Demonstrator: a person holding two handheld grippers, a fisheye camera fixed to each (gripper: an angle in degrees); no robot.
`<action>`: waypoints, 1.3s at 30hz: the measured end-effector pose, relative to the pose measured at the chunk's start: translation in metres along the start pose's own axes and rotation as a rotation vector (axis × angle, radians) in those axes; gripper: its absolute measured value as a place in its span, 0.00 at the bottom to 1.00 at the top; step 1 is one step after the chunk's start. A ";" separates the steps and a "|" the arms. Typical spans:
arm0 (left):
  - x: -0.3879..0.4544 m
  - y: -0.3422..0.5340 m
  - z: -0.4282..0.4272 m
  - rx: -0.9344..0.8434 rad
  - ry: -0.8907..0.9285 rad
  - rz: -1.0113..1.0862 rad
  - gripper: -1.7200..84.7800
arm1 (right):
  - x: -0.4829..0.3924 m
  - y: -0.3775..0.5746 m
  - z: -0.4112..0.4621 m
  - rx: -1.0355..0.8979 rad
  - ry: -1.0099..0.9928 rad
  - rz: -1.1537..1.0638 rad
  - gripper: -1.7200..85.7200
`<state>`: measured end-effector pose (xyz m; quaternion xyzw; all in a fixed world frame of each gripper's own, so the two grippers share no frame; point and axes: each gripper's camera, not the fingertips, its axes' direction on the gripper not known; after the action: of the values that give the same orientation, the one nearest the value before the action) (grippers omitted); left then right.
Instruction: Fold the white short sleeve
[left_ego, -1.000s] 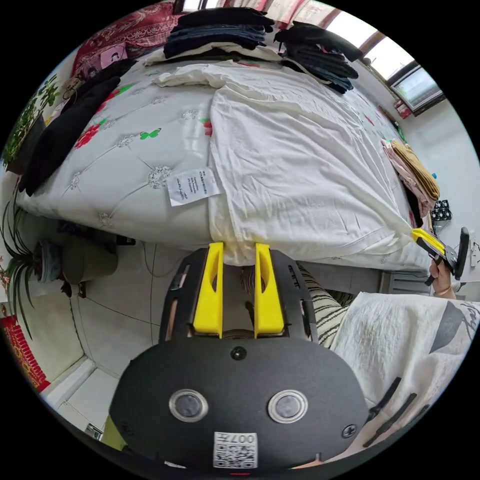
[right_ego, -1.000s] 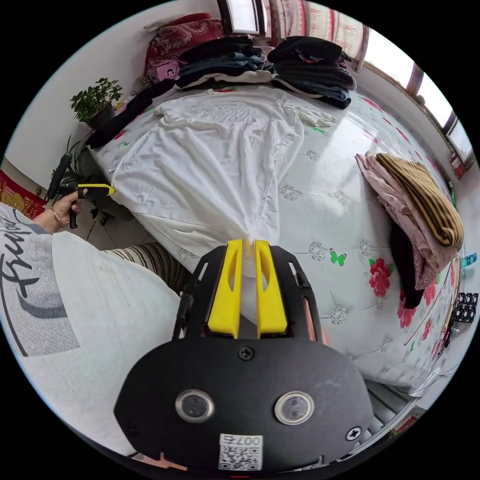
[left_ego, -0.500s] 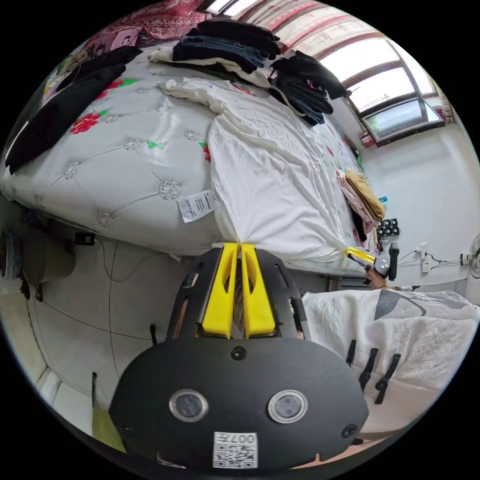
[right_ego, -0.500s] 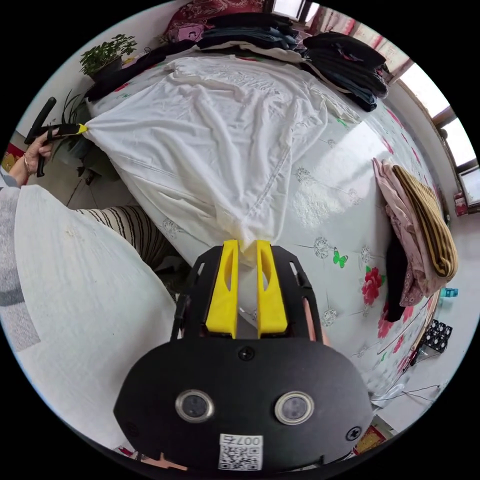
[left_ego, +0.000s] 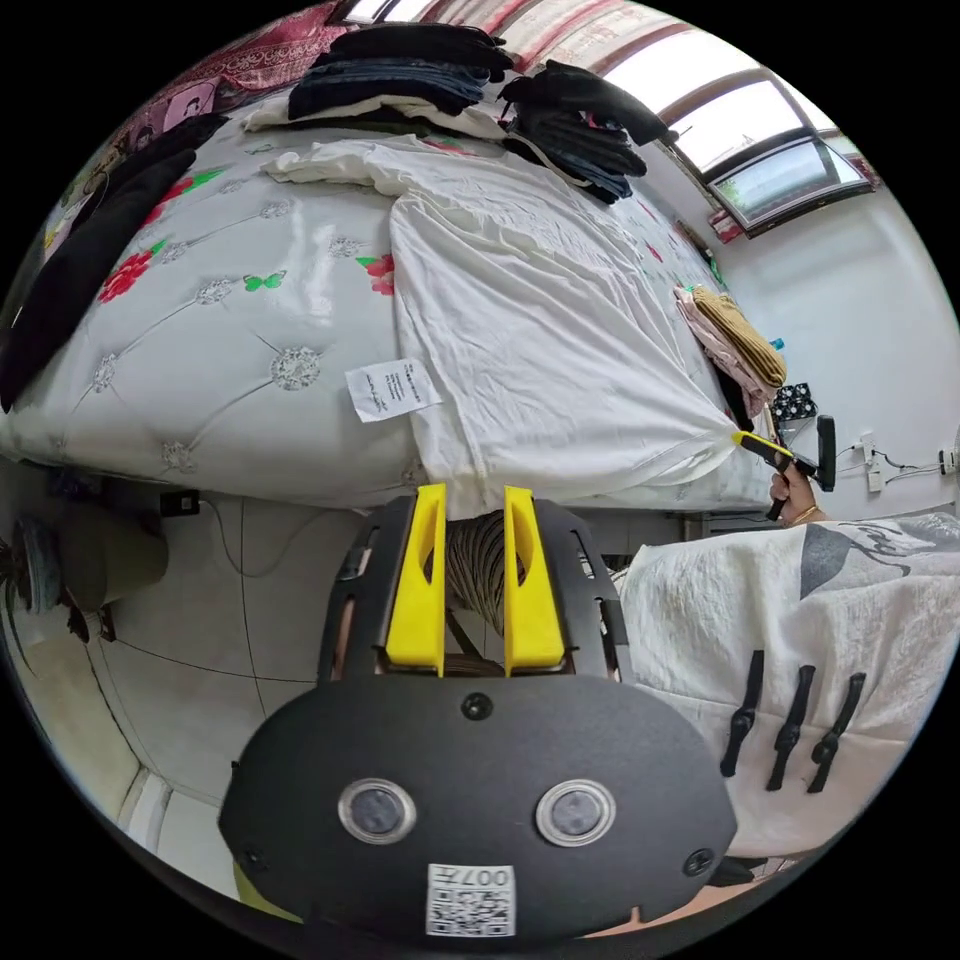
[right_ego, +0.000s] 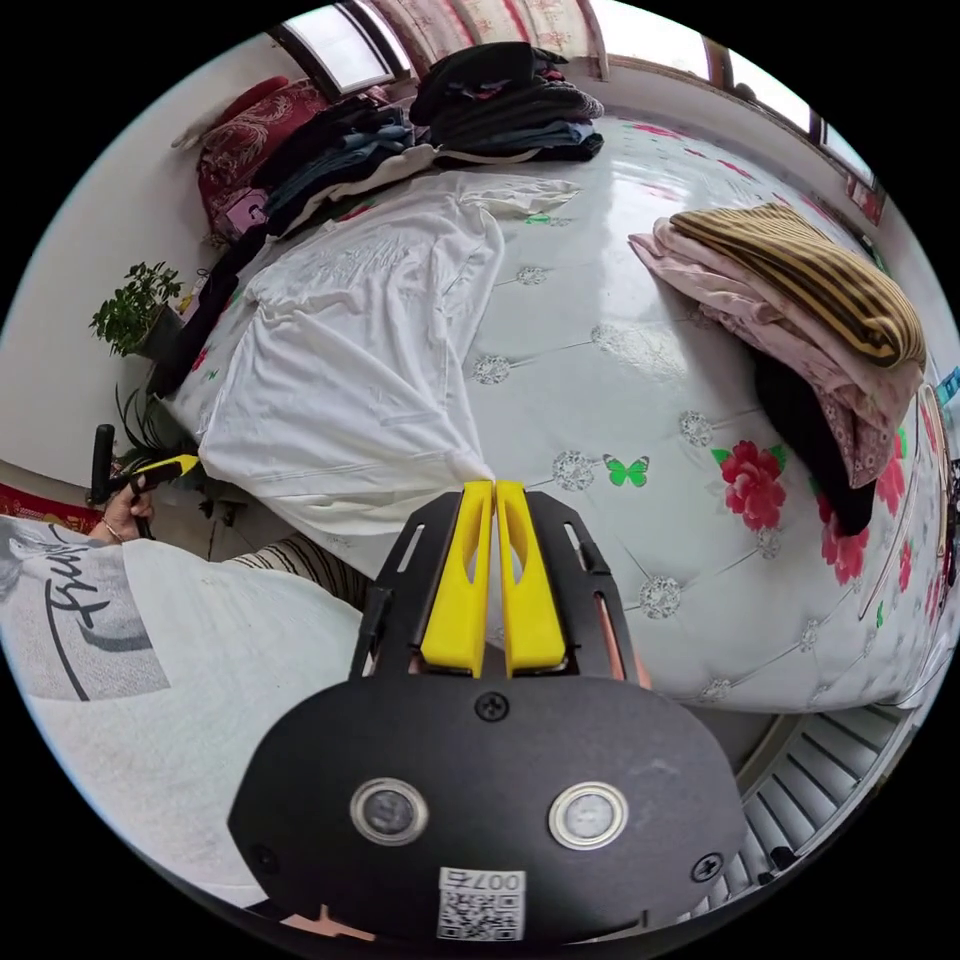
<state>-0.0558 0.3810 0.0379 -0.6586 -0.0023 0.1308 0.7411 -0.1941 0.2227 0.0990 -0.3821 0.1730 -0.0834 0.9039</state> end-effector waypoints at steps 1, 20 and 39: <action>0.002 0.005 0.004 -0.010 -0.019 0.006 0.12 | 0.002 -0.001 0.003 -0.007 -0.002 -0.005 0.02; -0.021 0.033 -0.075 0.108 0.293 0.111 0.01 | 0.025 0.002 -0.010 -0.073 -0.062 -0.191 0.02; -0.023 -0.165 -0.408 0.809 0.464 0.286 0.01 | 0.078 -0.241 -0.315 0.813 -0.507 -0.142 0.02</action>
<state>0.0250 -0.0373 0.1485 -0.3234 0.3045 0.0715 0.8931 -0.2449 -0.1751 0.0490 -0.0173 -0.1258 -0.1103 0.9858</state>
